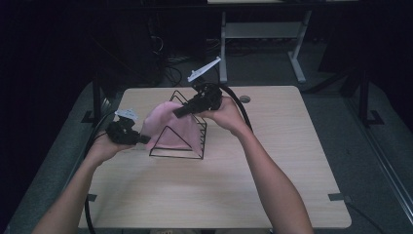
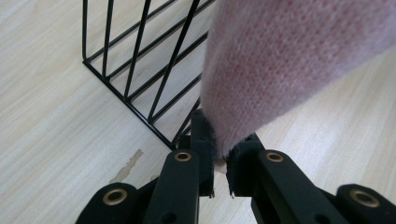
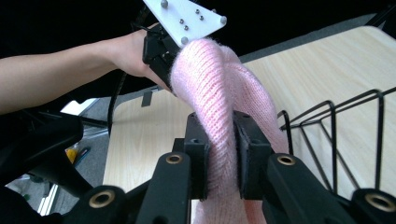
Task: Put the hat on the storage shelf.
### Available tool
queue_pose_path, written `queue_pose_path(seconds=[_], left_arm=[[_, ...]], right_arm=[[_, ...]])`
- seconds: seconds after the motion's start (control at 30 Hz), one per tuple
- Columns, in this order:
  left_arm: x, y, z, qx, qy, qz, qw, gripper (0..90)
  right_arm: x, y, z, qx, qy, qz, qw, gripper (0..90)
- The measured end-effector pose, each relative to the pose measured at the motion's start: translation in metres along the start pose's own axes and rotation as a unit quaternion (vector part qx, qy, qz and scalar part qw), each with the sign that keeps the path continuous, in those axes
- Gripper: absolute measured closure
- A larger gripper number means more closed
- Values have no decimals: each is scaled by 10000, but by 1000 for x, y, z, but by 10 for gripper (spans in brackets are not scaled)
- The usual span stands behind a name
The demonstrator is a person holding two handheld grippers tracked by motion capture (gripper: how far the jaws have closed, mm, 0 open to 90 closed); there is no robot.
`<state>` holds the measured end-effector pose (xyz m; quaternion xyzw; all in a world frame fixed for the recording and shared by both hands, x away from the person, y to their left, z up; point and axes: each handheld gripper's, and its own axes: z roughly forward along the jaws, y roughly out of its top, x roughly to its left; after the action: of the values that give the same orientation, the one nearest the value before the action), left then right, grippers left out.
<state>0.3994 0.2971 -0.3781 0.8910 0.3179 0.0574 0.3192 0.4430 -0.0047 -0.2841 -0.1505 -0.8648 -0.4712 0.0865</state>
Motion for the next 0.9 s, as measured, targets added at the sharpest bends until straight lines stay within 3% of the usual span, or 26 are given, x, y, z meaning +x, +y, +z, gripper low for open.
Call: queue_pose_path(seconds=[0.33, 0.5, 0.8, 0.87, 0.9], left_arm=[[-4, 0, 13, 293, 71, 164, 9994, 831], [-1, -5, 18, 364, 5, 115, 9993, 828], [1, -7, 15, 237, -195, 55, 9995, 733], [-1, -7, 15, 222, -173, 53, 9996, 761], [-1, -7, 15, 251, -168, 101, 9995, 816]], right_arm=[[-1, -9, 6, 221, 22, 73, 9997, 764], [-4, -14, 11, 361, 39, 185, 9992, 764], [-4, -14, 21, 411, 53, 106, 9991, 768], [-4, -13, 23, 431, 29, 87, 9990, 768], [-4, -14, 23, 432, 25, 95, 9990, 768]])
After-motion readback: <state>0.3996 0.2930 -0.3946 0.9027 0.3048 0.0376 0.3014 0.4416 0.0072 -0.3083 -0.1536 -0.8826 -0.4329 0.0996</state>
